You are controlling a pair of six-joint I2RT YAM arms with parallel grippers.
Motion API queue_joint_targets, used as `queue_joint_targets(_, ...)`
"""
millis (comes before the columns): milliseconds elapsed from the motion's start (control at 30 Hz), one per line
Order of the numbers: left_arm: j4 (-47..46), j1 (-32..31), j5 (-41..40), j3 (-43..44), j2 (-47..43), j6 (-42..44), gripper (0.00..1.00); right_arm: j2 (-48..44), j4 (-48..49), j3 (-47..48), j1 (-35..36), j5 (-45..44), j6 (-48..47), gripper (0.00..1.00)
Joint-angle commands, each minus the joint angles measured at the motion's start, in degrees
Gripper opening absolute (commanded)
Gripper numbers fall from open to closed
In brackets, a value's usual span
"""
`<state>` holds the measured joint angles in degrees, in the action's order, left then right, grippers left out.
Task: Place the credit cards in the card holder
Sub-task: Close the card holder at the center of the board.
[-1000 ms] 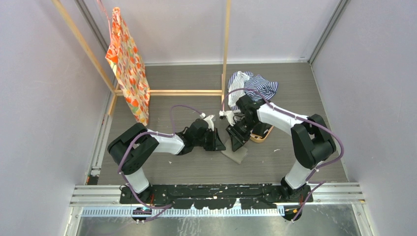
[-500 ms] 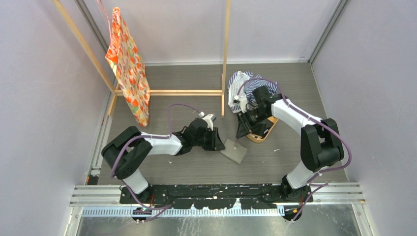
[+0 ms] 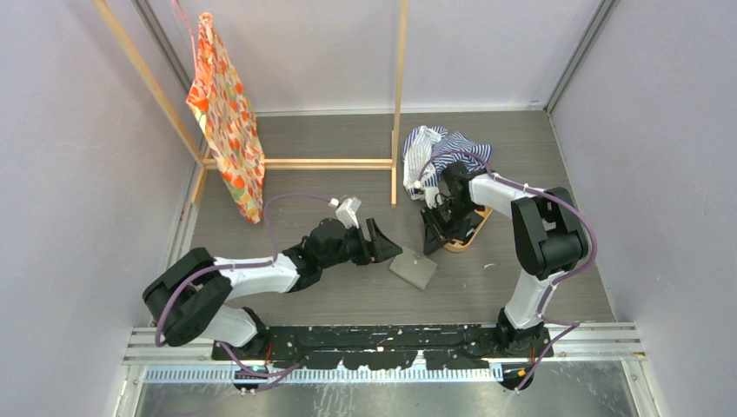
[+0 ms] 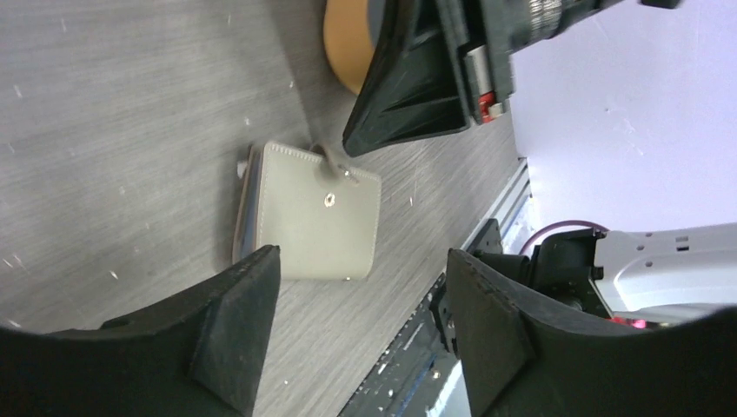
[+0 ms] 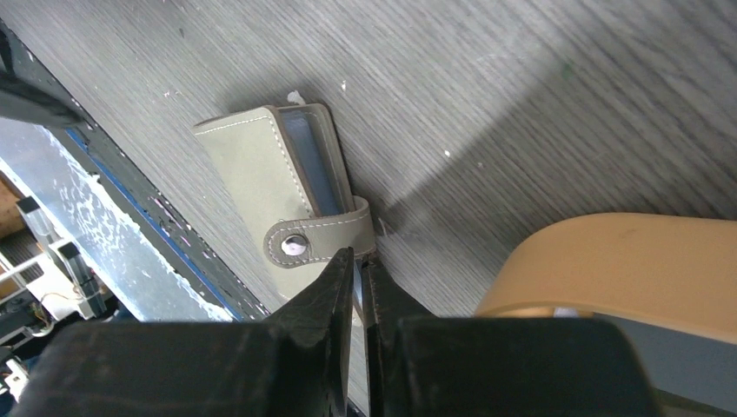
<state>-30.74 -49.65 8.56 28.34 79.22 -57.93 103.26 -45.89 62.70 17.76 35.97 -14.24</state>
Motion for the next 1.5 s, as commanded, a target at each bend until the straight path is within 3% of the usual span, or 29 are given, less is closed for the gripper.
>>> queue_joint_targets(0, -11.2, -3.1, -3.6, -0.1, 3.6, -12.5, 0.77, -0.3, -1.1, 1.9, 1.9, -0.6, -0.4, 0.13)
queue_joint_targets(167, -11.6, -5.8, -7.0, 1.6, 7.4, -19.5, 0.78, -0.1, -1.2, 2.0, 2.9, -0.7, 0.2, 0.14)
queue_joint_targets(333, -10.1, -7.2, -9.4, 3.6, 12.2, -28.6, 0.63, 0.4, -1.4, 2.3, 3.4, -1.0, 0.5, 0.13)
queue_joint_targets(533, -10.0, -8.2, -11.9, 6.6, 17.4, -33.6, 0.50, -0.3, -1.1, 2.6, 3.3, -1.2, 0.8, 0.14)
queue_joint_targets(1000, -17.8, -8.2, -14.3, 8.1, 28.0, -39.7, 0.26, -0.2, -1.3, 2.7, 3.4, -1.2, 0.5, 0.14)
queue_joint_targets(1200, -18.5, -8.2, -14.2, 8.2, 28.8, -40.0, 0.22, -0.3, -1.3, 2.7, 3.4, -1.5, 0.4, 0.14)
queue_joint_targets(1333, -19.1, -8.2, -14.5, 7.6, 28.5, -39.9, 0.12, -0.2, -1.3, 2.7, 3.4, -1.6, 0.4, 0.14)
queue_joint_targets(1467, -19.3, -8.2, -14.5, 6.9, 28.0, -39.9, 0.11, 0.0, -1.3, 2.7, 3.4, -1.9, 0.4, 0.14)
